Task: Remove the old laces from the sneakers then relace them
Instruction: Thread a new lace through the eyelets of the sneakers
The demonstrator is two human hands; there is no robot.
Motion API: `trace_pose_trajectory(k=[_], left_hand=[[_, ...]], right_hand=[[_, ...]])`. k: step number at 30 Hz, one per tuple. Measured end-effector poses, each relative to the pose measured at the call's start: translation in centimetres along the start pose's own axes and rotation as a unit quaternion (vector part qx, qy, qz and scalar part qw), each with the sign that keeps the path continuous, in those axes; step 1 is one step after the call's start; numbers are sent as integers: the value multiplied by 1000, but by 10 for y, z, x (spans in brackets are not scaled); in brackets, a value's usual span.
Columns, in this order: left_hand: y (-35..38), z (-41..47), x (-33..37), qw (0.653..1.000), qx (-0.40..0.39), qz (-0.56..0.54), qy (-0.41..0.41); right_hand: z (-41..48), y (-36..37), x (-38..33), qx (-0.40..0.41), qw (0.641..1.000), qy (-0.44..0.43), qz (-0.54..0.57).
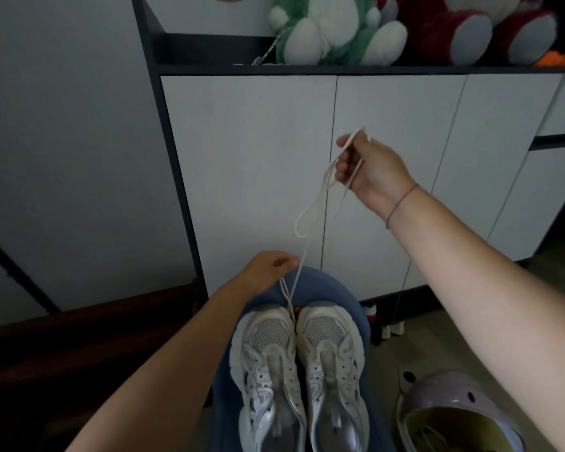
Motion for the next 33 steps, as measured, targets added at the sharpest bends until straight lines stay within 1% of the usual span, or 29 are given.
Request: trace_pose_trajectory(k=[5,7,10,12,14,15,17,18,21,23,25,26,27,29,31,33], left_hand=[[2,1,-2,1000,-2,-6,3],[3,0,-2,1000,-2,-16,2],[5,-1,3,999,9,-34,-8],[6,-7,14,998,39,-46,-5],[9,-15,33,992,71,-99,15],[12,-23,44,988,69,-140,25],[23,-40,64,975,32,-214,42],[29,-51,71,972,6,-231,53],[44,-85,77,960,-81,-255,78],[51,-105,76,950,-124,-269,96],[57,-122,73,942,-157,-276,105],[60,-128,70,944,-161,-270,103],[63,-133,68,947,-157,-264,93],[70,-140,61,960,-121,-249,51],[75,-147,51,973,-61,-221,7],[78,-152,37,980,-6,-198,-29]], right_hand=[[9,19,-54,-3,997,-44,64],[11,25,-74,-6,996,-58,67],[2,26,-82,-31,998,-54,6],[-10,21,-71,-47,997,-28,-49],[-24,15,-57,-59,996,5,-71],[-31,12,-52,-63,996,21,-67],[-45,5,-46,-67,996,50,-38],[-52,2,-45,-65,996,62,-16],[-70,-5,-47,-42,994,79,61],[-79,-8,-51,-25,991,77,107],[-86,-13,-56,-12,990,69,126],[-91,-16,-58,-9,991,68,118],[-96,-21,-57,-4,993,70,96],[-112,-31,-44,3,995,98,23],[-137,-40,-13,9,988,146,-54],[-167,-50,33,21,973,200,-113]])
Point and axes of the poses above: each hand's wrist, its own z-axis towards the middle knuckle, its own y-axis out of the palm, x = y × z, the point moved 1 cm from there along z, towards the middle knuckle, and after that the axes turned 1 degree about -y, right-handed, at the moved point
